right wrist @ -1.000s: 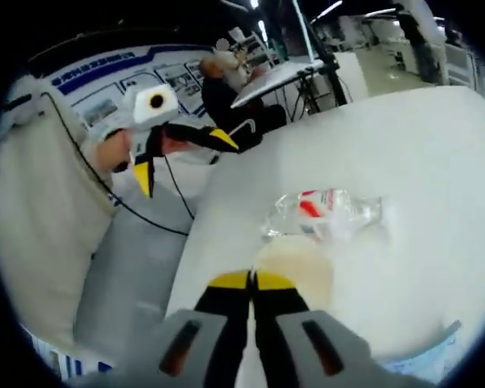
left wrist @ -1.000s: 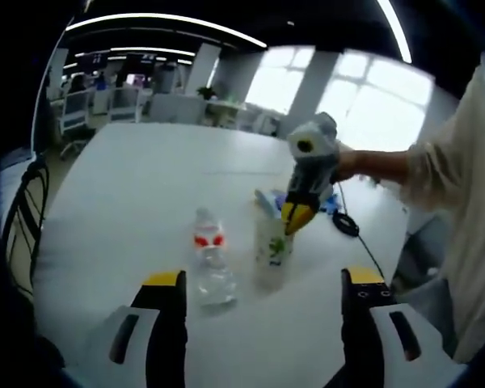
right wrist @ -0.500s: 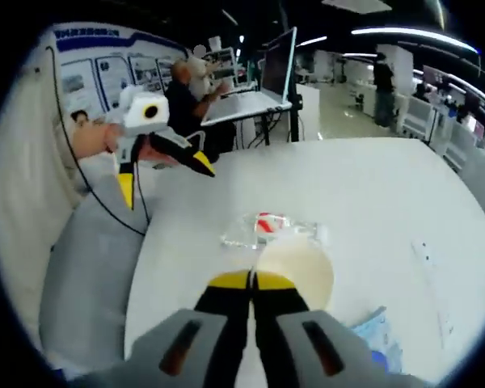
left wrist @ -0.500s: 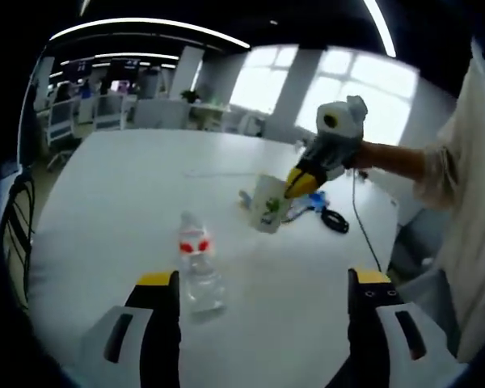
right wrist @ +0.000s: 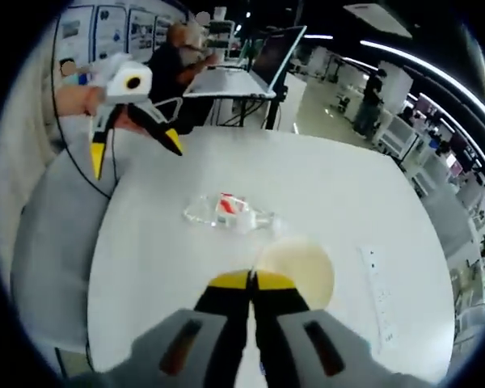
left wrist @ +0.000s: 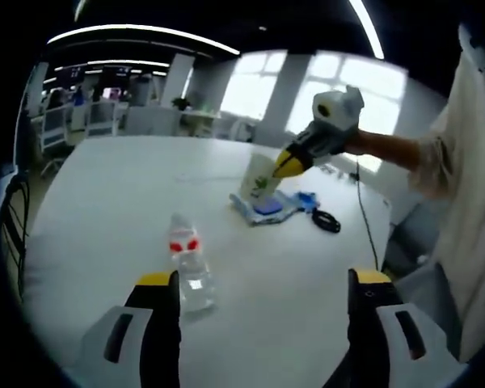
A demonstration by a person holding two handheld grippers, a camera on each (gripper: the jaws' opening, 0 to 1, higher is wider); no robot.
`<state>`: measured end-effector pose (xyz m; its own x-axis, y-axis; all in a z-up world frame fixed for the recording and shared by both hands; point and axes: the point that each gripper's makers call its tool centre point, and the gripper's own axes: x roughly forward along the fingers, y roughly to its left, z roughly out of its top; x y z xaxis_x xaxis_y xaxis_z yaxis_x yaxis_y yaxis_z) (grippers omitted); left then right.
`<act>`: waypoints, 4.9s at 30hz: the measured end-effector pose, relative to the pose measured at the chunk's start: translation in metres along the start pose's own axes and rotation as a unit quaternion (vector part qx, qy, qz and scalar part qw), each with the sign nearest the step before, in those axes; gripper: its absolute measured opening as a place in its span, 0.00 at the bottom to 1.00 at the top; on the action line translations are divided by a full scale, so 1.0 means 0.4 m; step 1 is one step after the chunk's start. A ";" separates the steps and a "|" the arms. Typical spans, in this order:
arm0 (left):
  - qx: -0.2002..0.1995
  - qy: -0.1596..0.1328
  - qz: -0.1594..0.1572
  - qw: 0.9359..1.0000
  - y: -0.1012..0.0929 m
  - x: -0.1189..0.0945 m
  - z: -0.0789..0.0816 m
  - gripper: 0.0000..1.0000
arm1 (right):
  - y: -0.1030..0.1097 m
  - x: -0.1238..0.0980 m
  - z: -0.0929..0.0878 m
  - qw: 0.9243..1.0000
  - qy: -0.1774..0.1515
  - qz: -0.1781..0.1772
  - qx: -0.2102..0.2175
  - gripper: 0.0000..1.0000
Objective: Arrange the tabletop items into an orderly group along one side of the table until the central work area is clear of visible clutter.
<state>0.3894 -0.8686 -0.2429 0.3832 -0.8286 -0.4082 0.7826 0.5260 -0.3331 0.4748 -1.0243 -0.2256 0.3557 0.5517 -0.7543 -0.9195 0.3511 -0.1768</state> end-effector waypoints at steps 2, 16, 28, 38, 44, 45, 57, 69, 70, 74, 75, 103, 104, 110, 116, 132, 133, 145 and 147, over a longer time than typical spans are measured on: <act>0.002 0.004 0.002 1.000 0.002 -0.002 -0.007 0.82 | -0.004 0.004 -0.004 1.000 0.007 -0.003 -0.006 0.00; -0.009 0.007 0.009 1.000 0.012 -0.007 -0.031 0.78 | -0.042 0.073 -0.039 0.996 0.048 -0.014 -0.070 0.00; -0.016 0.009 0.016 1.000 0.027 -0.007 -0.042 0.75 | -0.063 0.128 -0.080 0.998 0.057 0.006 -0.038 0.00; -0.022 0.005 0.015 1.000 0.027 0.001 -0.040 0.73 | -0.071 0.157 -0.107 0.997 0.069 0.017 -0.035 0.00; -0.026 0.003 0.016 1.000 0.028 0.000 -0.040 0.73 | -0.075 0.167 -0.111 0.997 0.070 0.022 -0.026 0.00; -0.026 0.003 0.017 1.000 0.029 0.000 -0.041 0.73 | -0.075 0.168 -0.113 0.997 0.070 0.023 -0.025 0.00; -0.030 0.000 0.017 0.999 0.030 0.000 -0.043 0.71 | -0.075 0.183 -0.124 0.996 0.078 0.031 -0.020 0.00; -0.034 -0.002 0.016 0.999 0.033 0.003 -0.043 0.70 | -0.064 0.190 -0.136 0.996 0.082 0.043 -0.018 0.00; -0.035 -0.002 0.015 0.999 0.032 0.004 -0.043 0.70 | -0.063 0.191 -0.136 0.995 0.082 0.044 -0.018 0.00; -0.034 -0.002 0.014 0.999 0.031 0.007 -0.042 0.70 | -0.062 0.192 -0.139 0.995 0.085 0.046 -0.023 0.00; -0.034 -0.003 0.014 0.999 0.032 0.007 -0.041 0.70 | -0.062 0.193 -0.139 0.995 0.084 0.045 -0.024 0.00; -0.030 -0.003 0.011 0.999 0.023 0.008 -0.032 0.68 | -0.073 0.170 -0.123 0.997 0.066 0.029 -0.010 0.10; -0.029 -0.003 0.011 1.000 0.023 0.008 -0.031 0.68 | -0.073 0.169 -0.122 0.997 0.065 0.029 -0.009 0.11; -0.027 -0.003 0.009 1.000 0.020 0.008 -0.027 0.68 | -0.078 0.155 -0.112 0.998 0.052 0.020 -0.005 0.13; -0.024 -0.004 0.007 1.000 0.015 0.008 -0.021 0.68 | -0.083 0.139 -0.101 0.999 0.042 0.012 0.000 0.18; -0.011 -0.004 0.003 1.000 0.001 0.002 0.004 0.68 | -0.092 0.080 -0.054 1.000 0.001 -0.014 0.022 0.29; -0.010 -0.003 0.002 1.000 0.000 0.002 0.004 0.68 | -0.091 0.075 -0.053 1.000 0.000 -0.015 0.024 0.30; 0.003 -0.004 -0.009 1.000 -0.026 -0.004 0.027 0.68 | -0.071 0.020 -0.037 0.999 -0.015 -0.031 0.040 0.34; 0.005 -0.005 -0.012 1.000 -0.029 -0.005 0.033 0.69 | -0.065 0.009 -0.032 0.998 -0.019 -0.036 0.043 0.35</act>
<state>0.3860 -0.8754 -0.2272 0.3694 -0.8430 -0.3910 0.7961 0.5041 -0.3347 0.4981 -1.0410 -0.2319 0.4276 0.5508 -0.7168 -0.8741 0.4540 -0.1727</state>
